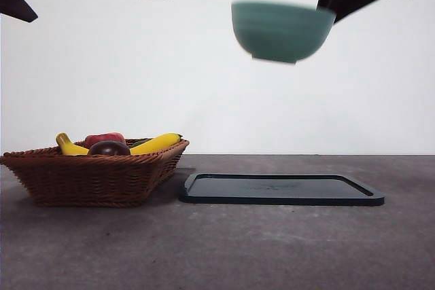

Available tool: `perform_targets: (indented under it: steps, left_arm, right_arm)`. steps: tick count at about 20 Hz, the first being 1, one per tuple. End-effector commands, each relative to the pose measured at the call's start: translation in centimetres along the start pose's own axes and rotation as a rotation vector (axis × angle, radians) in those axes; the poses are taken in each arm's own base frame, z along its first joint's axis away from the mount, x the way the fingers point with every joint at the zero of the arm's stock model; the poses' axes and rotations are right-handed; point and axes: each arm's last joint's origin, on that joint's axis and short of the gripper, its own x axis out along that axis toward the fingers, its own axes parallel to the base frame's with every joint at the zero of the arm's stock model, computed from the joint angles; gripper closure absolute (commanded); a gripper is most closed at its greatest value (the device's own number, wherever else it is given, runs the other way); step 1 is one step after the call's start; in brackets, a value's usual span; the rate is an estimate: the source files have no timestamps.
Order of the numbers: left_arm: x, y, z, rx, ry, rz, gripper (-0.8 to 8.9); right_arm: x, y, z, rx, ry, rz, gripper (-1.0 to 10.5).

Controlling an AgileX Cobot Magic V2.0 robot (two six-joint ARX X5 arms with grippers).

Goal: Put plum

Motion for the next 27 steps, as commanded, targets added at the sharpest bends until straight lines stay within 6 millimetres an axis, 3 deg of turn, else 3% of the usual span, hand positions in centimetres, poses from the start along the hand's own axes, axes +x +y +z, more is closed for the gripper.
perform_targets:
  steps: [1,4,16,27]
  left_arm:
    - [-0.2,-0.2,0.5,0.022,-0.017,-0.006,4.08]
    - [-0.2,-0.2,0.5,0.022,-0.017,-0.005,4.08]
    - [-0.2,-0.2,0.5,0.022,-0.017,-0.006,4.08]
    - [-0.2,-0.2,0.5,0.019,-0.011,-0.006,4.08]
  right_arm:
    - [-1.1,1.3,-0.8,-0.051,-0.006,0.031,9.4]
    - [-1.2,2.1,-2.9,-0.081,0.022,0.029,9.4]
    - [5.7,2.0,-11.4,-0.057,0.192,0.052,9.4]
    - [10.4,1.5,-13.3,-0.058,0.316,0.024,9.4]
